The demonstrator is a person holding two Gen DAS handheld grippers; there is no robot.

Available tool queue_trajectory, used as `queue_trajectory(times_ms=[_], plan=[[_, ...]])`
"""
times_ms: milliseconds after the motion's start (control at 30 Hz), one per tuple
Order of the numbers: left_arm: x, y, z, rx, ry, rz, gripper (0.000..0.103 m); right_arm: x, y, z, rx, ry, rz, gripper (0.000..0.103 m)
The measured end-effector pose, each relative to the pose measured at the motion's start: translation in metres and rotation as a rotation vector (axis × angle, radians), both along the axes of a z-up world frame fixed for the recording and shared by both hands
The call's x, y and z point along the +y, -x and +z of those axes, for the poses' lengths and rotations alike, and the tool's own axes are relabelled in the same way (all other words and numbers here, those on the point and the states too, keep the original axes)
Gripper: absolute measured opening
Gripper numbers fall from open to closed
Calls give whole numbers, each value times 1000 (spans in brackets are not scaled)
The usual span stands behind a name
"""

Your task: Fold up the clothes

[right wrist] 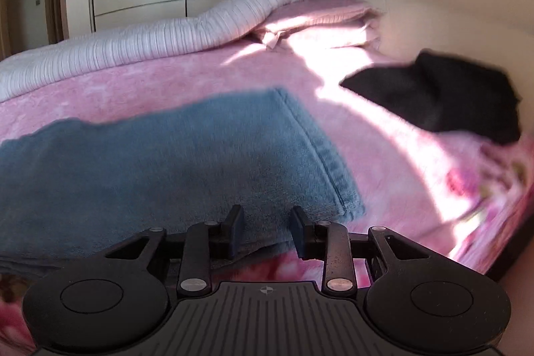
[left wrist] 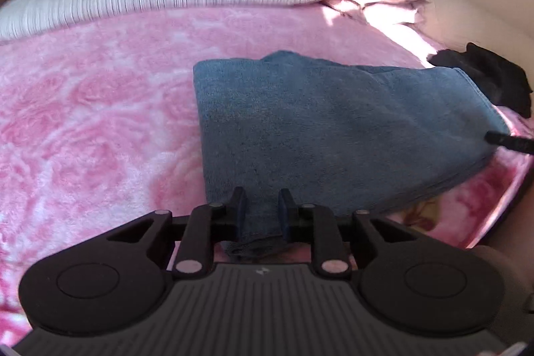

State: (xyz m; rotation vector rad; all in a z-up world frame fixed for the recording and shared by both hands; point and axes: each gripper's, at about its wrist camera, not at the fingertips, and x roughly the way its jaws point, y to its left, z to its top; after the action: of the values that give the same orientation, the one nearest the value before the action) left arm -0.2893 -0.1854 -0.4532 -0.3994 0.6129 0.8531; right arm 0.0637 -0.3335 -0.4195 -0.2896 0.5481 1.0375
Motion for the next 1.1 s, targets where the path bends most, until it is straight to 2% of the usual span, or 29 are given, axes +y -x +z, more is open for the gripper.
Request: queue_trajectory(times_ms=[133, 200, 267, 333, 367, 400, 467, 567, 600, 667, 700, 867, 967, 1100], plan=[[-5, 1, 13, 14, -4, 25, 18, -6, -7, 8, 74, 1, -19, 32], [-9, 10, 22, -9, -5, 36, 18, -18, -18, 13, 185, -34, -55, 37], [-9, 24, 28, -62, 22, 60, 18, -36, -32, 12, 325, -117, -116, 49], [-9, 36, 34, -117, 34, 66, 17, -52, -45, 9, 435, -197, -167, 50], [-9, 38, 36, -124, 30, 59, 17, -56, -48, 9, 446, -217, -180, 50], [-9, 34, 35, -99, 20, 41, 17, -59, -50, 10, 447, -232, -188, 50], [-9, 26, 32, -47, 6, 10, 17, -57, -46, 16, 391, -231, -180, 50], [-6, 15, 9, 15, 27, 19, 18, -47, -32, 21, 285, -217, -129, 50], [-8, 13, 8, 17, 12, 28, 18, -41, -26, 20, 248, -202, -107, 50], [-9, 9, 11, 37, 14, 57, 19, -23, -17, 10, 192, -111, -67, 50], [-10, 7, 14, 54, 21, 76, 20, -15, -14, 3, 192, -45, -61, 50], [-28, -3, 32, 171, 7, 162, 22, -26, 8, 12, 203, -35, -75, 50], [-42, -7, 41, 205, -23, 164, 27, -32, 33, 24, 156, -8, -33, 50], [-53, -11, 50, 214, -55, 139, 28, -33, 61, 34, 81, 32, 16, 51]])
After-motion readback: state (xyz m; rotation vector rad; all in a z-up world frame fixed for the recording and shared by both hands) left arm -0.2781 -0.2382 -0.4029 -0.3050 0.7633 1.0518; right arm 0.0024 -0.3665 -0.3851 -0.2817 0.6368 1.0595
